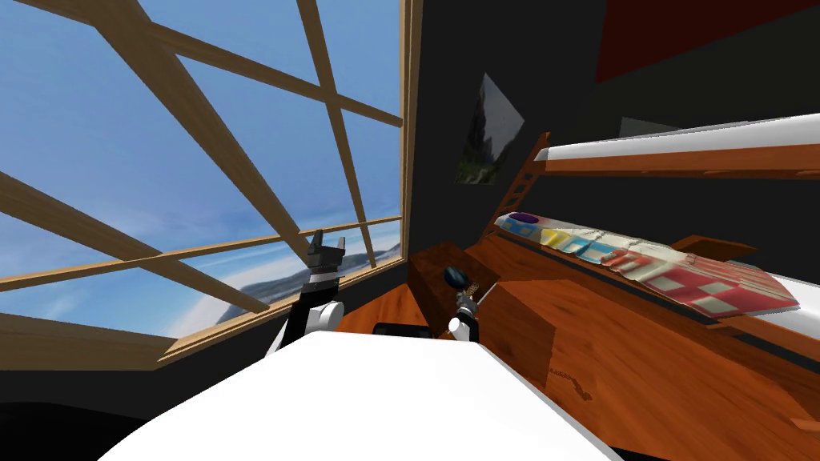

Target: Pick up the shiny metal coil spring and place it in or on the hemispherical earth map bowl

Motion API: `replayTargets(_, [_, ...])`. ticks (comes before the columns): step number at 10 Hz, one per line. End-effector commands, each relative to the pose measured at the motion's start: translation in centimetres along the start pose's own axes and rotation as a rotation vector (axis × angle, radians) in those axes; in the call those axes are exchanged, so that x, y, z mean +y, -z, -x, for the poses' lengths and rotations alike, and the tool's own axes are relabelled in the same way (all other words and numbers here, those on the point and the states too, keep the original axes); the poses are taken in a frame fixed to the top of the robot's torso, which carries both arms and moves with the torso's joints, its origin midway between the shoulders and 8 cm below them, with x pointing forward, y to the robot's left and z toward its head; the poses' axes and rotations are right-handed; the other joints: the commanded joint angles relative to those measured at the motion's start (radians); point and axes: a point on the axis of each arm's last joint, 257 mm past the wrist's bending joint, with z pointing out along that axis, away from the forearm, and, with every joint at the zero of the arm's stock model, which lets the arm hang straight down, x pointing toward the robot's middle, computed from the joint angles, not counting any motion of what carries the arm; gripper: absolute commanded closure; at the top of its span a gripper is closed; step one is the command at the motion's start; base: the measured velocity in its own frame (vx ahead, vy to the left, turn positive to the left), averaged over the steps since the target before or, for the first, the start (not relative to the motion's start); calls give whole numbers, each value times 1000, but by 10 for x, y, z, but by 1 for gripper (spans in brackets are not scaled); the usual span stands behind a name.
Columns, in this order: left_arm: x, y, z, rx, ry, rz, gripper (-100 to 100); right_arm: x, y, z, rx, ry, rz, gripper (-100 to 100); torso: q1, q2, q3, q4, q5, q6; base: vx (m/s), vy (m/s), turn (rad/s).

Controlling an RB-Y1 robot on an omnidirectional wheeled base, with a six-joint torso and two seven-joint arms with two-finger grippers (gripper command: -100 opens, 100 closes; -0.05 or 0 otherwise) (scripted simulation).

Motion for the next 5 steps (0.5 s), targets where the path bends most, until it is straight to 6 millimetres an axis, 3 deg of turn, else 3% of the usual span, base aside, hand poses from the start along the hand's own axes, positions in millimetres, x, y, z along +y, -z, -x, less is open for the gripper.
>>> replayTargets(1, [0, 0, 0, 0, 0, 0, 0, -11, 2, 1, -2, 9, -35, 100, 0, 0, 0, 0, 0, 0, 95, 33, -108])
replayTargets(4, [0, 0, 0, 0, 0, 0, 0, -27, 11, 3, -4, 29, -106, 100, -2, 3, 1, 1, 0, -2, 65, 21, -190])
replayTargets(5, [0, 0, 0, 0, 0, 0, 0, -33, 15, 4, -5, 35, -133, 100, -2, 3, 2, 1, 0, -1, 81, 46, -374])
